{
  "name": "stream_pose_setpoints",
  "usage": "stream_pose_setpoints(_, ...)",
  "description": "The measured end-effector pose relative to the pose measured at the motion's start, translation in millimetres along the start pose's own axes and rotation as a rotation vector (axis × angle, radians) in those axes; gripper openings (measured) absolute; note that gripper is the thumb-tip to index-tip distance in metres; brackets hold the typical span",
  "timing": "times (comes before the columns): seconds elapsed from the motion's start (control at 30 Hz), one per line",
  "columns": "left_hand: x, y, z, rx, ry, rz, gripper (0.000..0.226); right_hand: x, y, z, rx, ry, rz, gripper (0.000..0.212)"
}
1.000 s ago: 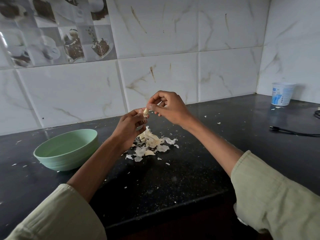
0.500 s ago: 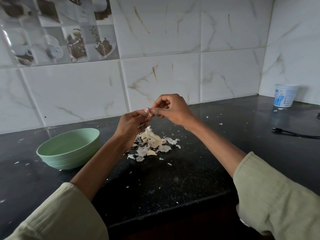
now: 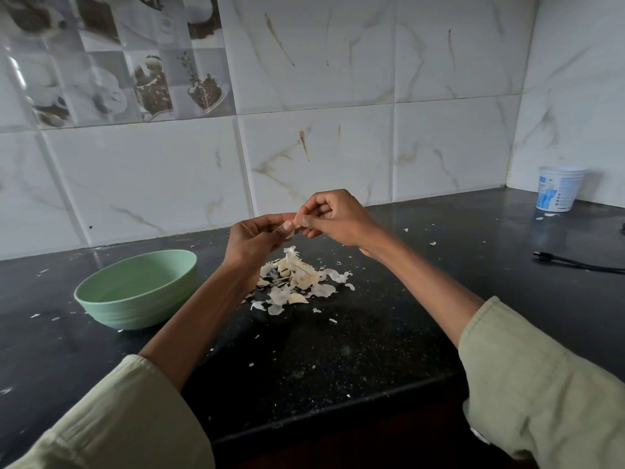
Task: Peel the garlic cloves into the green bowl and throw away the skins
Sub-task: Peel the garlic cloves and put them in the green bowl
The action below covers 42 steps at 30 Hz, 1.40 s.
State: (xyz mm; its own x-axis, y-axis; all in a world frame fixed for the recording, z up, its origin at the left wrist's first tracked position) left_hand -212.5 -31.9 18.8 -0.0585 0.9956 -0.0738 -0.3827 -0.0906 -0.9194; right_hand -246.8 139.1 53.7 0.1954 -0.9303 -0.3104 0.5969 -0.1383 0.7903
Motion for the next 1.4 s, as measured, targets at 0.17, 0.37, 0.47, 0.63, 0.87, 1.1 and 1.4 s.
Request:
stream_pose_setpoints(0.17,-2.1,-2.8,0.0,0.039,-0.017,0.050,0.017,4.0,-1.0,-3.8,0.110,0.045,0.113,0.018)
stream_pose_setpoints(0.37,-1.0,-7.5,0.8,0.077,-0.004,0.038,0.024,9.3,-8.9,-4.4,0.227,0.074,0.230,0.019)
stream_pose_setpoints(0.47,-1.1,-8.2,1.5,0.086,0.000,0.045,0.024,11.9,-12.7,-5.4,0.285,0.098,0.273,0.021)
stream_pose_setpoints(0.63,-0.8,-9.8,-0.3,0.086,0.002,0.076,0.027,5.8,-11.0,-4.1,0.278,0.080,0.340,0.014)
stream_pose_setpoints(0.87,0.9,-8.9,0.1,0.063,-0.030,0.136,0.022,-5.2,-6.7,0.1,0.172,-0.052,0.272,0.017)
stream_pose_setpoints(1.1,9.6,-9.0,-3.3,0.080,-0.004,0.348,0.039,-6.3,1.3,-2.2,0.102,-0.073,0.093,0.014)
stream_pose_setpoints(1.4,4.9,-12.4,-3.8,0.137,-0.109,0.357,0.040,4.0,9.7,-5.5,0.024,-0.004,0.162,0.020)
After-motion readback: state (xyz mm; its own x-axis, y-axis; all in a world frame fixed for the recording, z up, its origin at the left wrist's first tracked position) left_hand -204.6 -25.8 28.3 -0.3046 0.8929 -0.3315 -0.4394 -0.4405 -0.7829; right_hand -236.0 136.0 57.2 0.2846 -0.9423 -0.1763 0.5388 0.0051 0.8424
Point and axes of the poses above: each hand's wrist, its own z-axis towards the middle knuckle, its own x-axis out of the palm, y = z × x, the point moved 6 cm from there along z, towards the middle knuckle, and after that the axes turned 6 degrees about z, right-handed, at the moved point
